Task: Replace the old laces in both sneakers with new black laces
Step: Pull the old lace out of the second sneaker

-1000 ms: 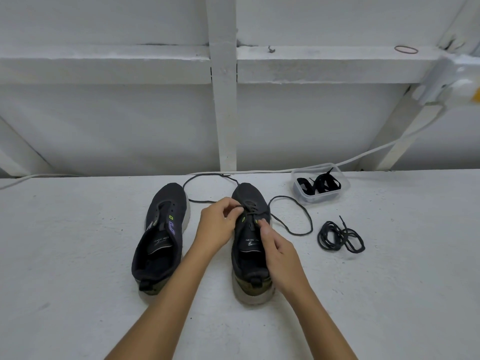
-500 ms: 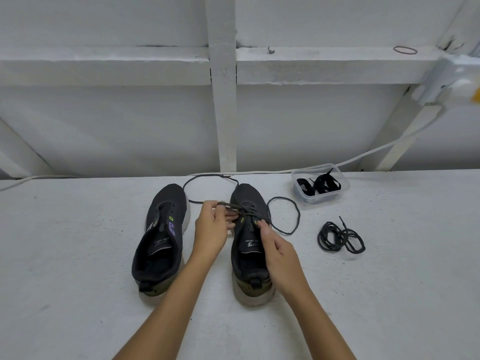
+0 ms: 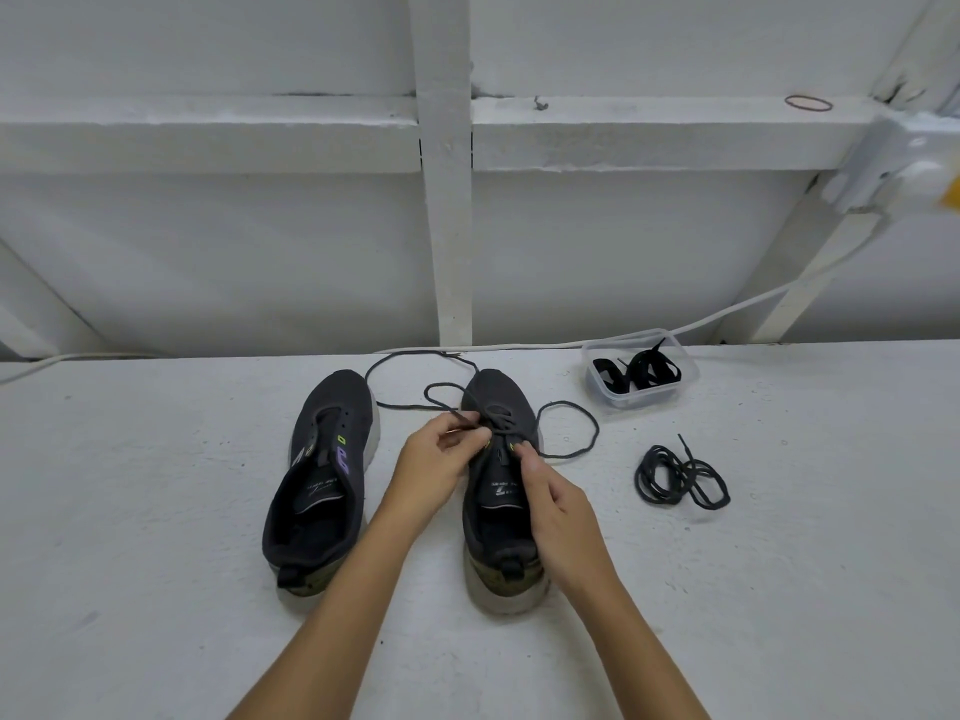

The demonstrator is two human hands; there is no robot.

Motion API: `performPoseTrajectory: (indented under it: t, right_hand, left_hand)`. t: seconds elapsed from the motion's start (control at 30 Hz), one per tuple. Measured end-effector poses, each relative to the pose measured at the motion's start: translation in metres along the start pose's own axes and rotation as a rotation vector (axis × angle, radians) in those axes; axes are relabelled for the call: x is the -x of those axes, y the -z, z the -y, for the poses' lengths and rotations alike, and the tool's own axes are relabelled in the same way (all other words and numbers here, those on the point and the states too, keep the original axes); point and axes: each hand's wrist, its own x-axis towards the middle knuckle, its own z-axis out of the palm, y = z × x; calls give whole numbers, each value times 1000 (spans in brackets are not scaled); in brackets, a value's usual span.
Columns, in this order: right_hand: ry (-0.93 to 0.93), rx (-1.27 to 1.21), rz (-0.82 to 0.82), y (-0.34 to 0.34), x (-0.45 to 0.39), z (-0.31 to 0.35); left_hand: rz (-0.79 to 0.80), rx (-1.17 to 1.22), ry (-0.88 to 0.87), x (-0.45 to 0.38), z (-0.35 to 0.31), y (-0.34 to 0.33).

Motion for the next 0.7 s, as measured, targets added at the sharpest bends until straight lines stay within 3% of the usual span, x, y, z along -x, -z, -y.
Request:
performPoseTrajectory:
  t: [0.1,0.23,0.4,0.5,0.57,0.63,0.7]
  right_hand:
    - [-4,5,-8,0,0,-1]
    - [1,2,-7,0,1,1]
    - [7,-5,-14,0,1,1]
    - [2,8,-8,0,2,2]
    - [19,29,-10,0,3,3]
    - [32,34,-18,1,4,5]
    - [28,22,-16,2,4,5]
  left_hand:
    - [-102,-107,-38,-6,-2,1]
    - [-255,269,86,-5,-8,-10]
    - [-79,-129,-49,5,3,-7]
    - [-152,-161,-95,3,3,-10]
    - [-292,76,25,-4,0,-14]
    - [-327,360,152,-9,-4,-15]
    - [-227,291,118,-3,-1,-11]
